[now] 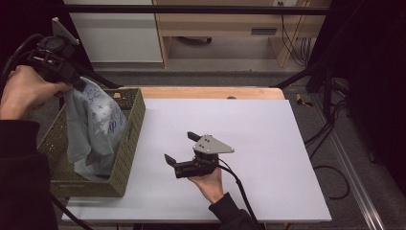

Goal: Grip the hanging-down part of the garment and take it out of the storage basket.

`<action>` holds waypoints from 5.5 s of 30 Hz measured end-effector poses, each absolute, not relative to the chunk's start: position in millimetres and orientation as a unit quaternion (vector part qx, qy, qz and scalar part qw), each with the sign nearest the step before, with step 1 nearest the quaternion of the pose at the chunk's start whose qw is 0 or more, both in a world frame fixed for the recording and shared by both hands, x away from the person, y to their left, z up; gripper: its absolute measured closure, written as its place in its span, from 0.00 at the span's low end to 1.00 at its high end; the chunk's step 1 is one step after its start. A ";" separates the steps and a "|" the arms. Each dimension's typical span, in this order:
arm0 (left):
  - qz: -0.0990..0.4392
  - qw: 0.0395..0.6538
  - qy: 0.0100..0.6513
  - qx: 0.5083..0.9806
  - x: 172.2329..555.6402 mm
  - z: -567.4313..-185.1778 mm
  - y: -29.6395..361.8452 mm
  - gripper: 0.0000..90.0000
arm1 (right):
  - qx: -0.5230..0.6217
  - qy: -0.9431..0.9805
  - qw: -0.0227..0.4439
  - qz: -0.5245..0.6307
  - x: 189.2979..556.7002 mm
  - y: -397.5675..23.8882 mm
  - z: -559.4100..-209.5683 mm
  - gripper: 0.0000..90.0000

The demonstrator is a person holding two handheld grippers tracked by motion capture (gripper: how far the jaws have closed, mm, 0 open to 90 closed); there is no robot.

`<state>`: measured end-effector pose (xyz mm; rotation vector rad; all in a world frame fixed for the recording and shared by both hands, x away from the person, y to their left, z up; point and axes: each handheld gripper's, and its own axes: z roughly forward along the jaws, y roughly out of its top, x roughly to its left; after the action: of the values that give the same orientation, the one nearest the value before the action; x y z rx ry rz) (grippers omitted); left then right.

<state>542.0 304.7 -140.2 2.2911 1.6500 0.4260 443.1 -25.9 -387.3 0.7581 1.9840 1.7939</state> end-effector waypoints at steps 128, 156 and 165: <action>0.143 0.181 0.525 0.819 525.5 -129.1 278.0 0.95 | 0.223 0.698 0.239 0.637 462.0 -22.0 -265.6 0.99; 0.142 0.161 0.515 0.830 533.3 -141.7 258.6 0.95 | 0.264 0.767 0.144 0.566 478.0 -1.7 -370.4 0.78; 0.141 0.162 0.516 0.829 533.9 -144.4 259.3 0.95 | 0.270 0.750 0.140 0.588 468.6 -15.2 -386.1 0.28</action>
<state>533.9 259.3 -144.4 2.3669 1.4728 0.4032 468.6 -15.2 -386.1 0.7800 2.1662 1.6974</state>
